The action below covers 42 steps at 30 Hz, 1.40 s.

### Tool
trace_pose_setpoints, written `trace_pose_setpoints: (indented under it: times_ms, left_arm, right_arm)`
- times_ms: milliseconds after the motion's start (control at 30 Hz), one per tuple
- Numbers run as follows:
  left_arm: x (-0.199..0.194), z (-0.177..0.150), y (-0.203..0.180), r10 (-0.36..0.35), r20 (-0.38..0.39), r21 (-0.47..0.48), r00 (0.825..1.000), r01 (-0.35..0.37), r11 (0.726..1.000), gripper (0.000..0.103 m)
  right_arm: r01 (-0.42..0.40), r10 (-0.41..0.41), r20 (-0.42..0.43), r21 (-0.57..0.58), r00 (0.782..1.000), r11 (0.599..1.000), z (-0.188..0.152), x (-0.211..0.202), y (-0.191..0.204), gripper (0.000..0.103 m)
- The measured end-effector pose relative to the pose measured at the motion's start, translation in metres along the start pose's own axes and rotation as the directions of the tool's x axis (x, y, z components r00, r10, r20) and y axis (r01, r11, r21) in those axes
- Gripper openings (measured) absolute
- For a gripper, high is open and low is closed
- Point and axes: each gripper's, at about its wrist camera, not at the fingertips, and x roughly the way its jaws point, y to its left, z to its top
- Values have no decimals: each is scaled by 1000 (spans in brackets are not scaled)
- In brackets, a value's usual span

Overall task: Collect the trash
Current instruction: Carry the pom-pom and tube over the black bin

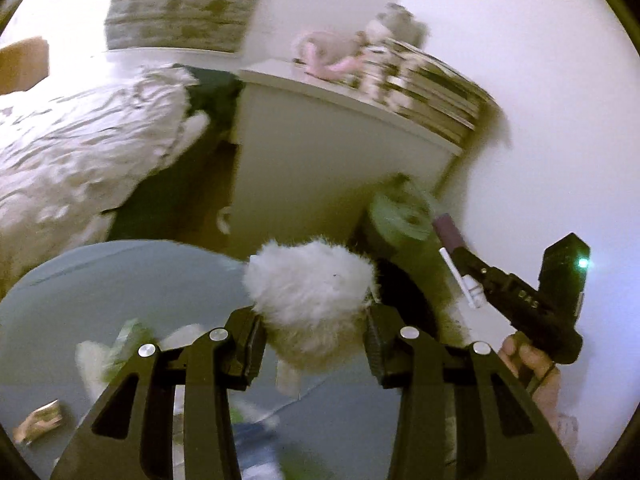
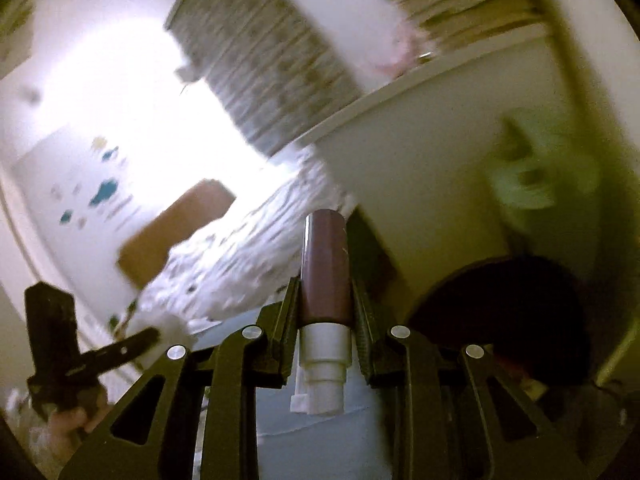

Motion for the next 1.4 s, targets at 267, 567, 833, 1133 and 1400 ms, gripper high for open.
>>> trace_pose_setpoints:
  times_ms: [267, 567, 833, 1133, 1400]
  left_arm:
    - [74, 0, -55, -90, -91, 64, 992, 96, 993, 41]
    - [135, -9, -79, -120, -178, 63, 977, 133, 989, 41]
    - [154, -17, -82, -116, -216, 57, 970, 131, 990, 41]
    - [159, -22, -84, -119, -229, 52, 966, 134, 990, 41]
    - [167, -21, -87, -109, -236, 48, 966, 124, 991, 44]
  right_arm:
    - [131, -140, 52, 143, 989, 981, 2, -24, -91, 26]
    - [221, -228, 14, 185, 974, 957, -12, -16, -127, 26]
    - [255, -252, -38, 169, 967, 952, -18, 1, -126, 26]
    - [277, -269, -71, 164, 961, 947, -22, 11, -124, 26]
    - [282, -271, -92, 136, 958, 950, -25, 20, -118, 26]
